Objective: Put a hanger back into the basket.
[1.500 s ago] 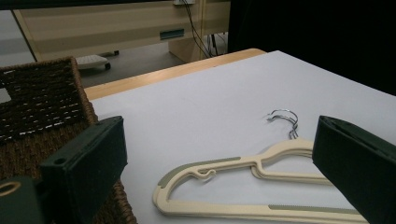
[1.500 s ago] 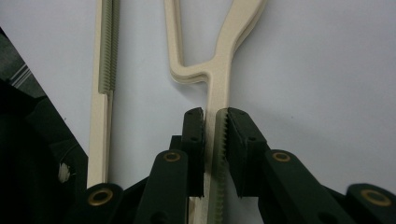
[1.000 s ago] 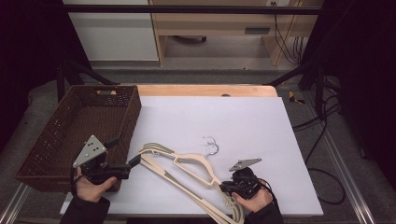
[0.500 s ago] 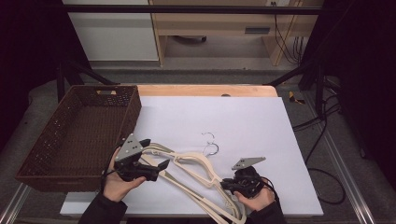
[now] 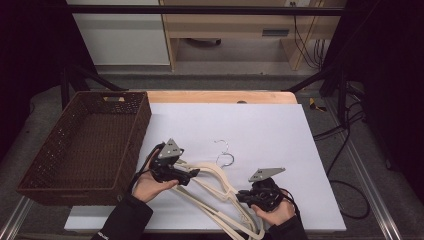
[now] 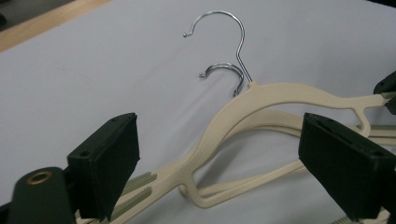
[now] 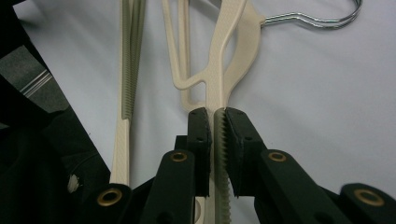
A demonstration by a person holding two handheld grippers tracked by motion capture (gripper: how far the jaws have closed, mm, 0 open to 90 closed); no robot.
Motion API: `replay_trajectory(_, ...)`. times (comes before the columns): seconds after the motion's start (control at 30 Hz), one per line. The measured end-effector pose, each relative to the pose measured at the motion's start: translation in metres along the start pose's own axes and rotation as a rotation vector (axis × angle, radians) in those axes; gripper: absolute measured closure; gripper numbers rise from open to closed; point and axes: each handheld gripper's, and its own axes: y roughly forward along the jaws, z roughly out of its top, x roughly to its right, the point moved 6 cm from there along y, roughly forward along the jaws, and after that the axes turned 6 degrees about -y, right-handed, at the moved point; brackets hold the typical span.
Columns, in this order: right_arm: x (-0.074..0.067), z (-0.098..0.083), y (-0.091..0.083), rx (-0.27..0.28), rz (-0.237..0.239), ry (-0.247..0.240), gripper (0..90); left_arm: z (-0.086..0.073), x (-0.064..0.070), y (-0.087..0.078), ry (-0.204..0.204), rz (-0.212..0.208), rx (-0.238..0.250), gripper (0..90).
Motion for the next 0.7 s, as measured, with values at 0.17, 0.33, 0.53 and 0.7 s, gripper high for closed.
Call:
replay_trajectory(0.17,-0.001,0.001,-0.001,0.011,0.001,0.005,81.1,-0.007,-0.004,0.018,0.026,-0.001,-0.068,18.0)
replay_trajectory(0.33,-0.001,0.002,-0.003,0.013,0.007,-0.004,81.1,-0.011,-0.002,0.029,0.066,-0.006,-0.105,26.2)
replay_trajectory(0.53,-0.001,0.002,-0.004,0.013,0.003,-0.012,81.2,-0.014,-0.002,0.043,0.098,-0.002,-0.143,40.2)
replay_trajectory(0.7,-0.001,0.002,-0.004,0.013,0.004,-0.020,81.2,-0.011,0.001,0.049,0.126,0.000,-0.151,50.1)
